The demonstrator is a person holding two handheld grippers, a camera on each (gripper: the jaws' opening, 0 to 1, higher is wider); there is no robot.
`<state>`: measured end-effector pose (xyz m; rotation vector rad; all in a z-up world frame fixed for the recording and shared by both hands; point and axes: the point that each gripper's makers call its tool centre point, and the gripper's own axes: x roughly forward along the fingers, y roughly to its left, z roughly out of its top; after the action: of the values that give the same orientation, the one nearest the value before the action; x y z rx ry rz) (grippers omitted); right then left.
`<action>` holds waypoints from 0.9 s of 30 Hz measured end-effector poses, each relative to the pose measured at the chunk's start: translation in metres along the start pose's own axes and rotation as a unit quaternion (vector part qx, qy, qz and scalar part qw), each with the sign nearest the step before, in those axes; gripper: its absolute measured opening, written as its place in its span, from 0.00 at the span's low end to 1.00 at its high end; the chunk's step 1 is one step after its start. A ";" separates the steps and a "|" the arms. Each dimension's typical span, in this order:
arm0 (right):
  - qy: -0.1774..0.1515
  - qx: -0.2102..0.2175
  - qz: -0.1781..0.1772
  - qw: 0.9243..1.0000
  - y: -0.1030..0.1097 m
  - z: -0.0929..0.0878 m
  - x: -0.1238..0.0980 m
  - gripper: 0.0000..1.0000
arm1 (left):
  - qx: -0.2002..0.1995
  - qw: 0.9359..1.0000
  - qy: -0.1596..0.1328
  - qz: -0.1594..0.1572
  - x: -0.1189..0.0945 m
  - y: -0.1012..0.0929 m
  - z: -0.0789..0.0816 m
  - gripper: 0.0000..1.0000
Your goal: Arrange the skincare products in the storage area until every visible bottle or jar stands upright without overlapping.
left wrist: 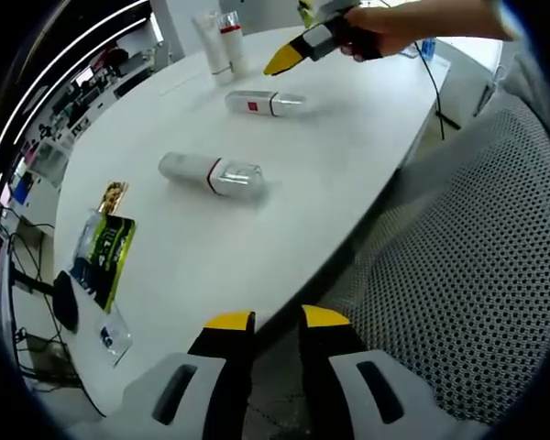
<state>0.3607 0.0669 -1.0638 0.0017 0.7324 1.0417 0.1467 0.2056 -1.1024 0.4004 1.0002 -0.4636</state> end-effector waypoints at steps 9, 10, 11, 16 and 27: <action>0.063 -0.088 -0.033 0.994 0.015 -0.025 0.010 0.51 | 0.001 1.000 -0.001 0.009 -0.001 0.003 0.000 0.14; 0.068 -0.092 -0.038 0.993 0.015 -0.028 0.012 0.50 | 0.001 1.000 0.000 0.009 0.000 0.003 0.000 0.14; 0.068 -0.091 -0.041 0.993 0.017 -0.029 0.014 0.49 | -0.001 1.000 0.001 0.009 0.000 0.003 -0.001 0.14; 0.089 -0.083 -0.070 0.990 0.014 -0.042 0.020 0.41 | 0.003 1.000 0.003 0.008 0.000 0.002 -0.002 0.14; 0.100 -0.094 -0.106 0.985 0.001 -0.050 0.014 0.13 | 0.010 1.000 0.003 0.007 -0.001 0.000 -0.002 0.13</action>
<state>0.3367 0.0617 -1.1100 -0.3412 0.7956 0.9099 0.1454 0.2068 -1.1025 0.4269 0.9982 -0.4607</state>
